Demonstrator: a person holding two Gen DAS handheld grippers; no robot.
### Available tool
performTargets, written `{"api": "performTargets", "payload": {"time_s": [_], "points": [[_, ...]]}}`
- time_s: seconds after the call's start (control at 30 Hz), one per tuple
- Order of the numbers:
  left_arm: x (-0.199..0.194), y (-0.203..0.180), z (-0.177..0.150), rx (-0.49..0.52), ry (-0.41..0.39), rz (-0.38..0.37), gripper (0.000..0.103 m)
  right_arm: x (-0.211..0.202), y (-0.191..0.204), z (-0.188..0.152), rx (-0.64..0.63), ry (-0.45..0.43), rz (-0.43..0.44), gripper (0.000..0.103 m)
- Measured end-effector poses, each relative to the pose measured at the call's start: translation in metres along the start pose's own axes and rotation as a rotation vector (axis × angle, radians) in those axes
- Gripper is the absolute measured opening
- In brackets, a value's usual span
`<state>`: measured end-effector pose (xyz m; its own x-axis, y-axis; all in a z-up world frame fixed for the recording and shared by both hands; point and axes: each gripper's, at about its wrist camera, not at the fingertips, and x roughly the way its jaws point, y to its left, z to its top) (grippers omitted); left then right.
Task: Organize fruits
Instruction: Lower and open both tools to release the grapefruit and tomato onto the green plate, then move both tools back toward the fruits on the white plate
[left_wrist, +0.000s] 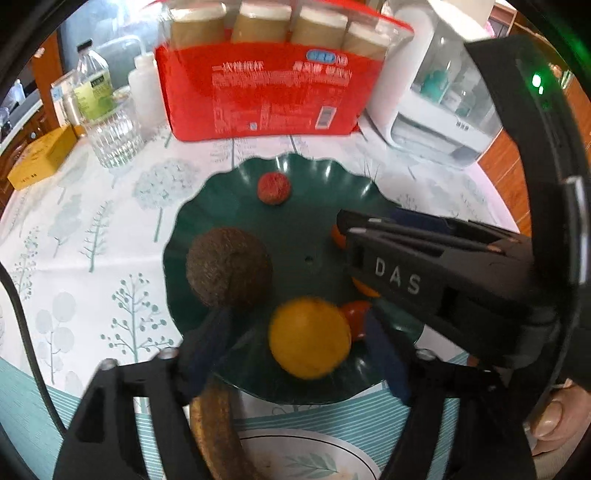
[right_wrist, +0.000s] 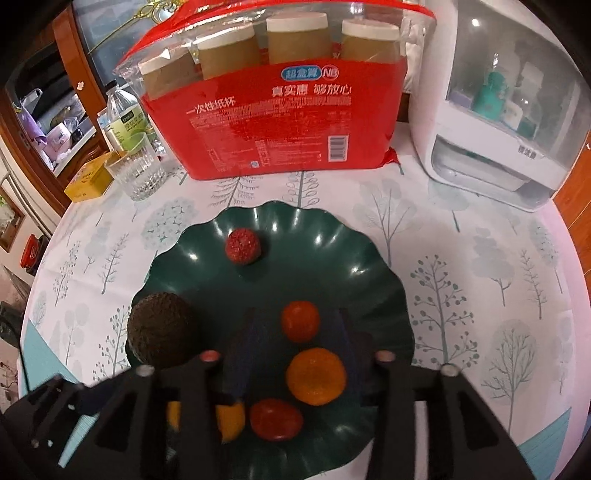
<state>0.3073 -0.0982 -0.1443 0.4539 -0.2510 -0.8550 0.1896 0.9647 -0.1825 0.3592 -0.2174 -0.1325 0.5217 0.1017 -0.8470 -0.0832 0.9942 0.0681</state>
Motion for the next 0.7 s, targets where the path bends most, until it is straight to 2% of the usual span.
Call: {"api": "performTargets", "payload": {"time_s": [0.33,0.7], "points": [[-0.021,0.004,0.000,-0.011,-0.024,0.003,0.080,-0.020,0.006,0.002,-0.011,-0.036,0.011,0.050],[-0.055,0.016,-0.012,-0.030,-0.063,0.039,0.080,-0.051,0.015,-0.004,-0.013,-0.068,0.009,0.050]]}}
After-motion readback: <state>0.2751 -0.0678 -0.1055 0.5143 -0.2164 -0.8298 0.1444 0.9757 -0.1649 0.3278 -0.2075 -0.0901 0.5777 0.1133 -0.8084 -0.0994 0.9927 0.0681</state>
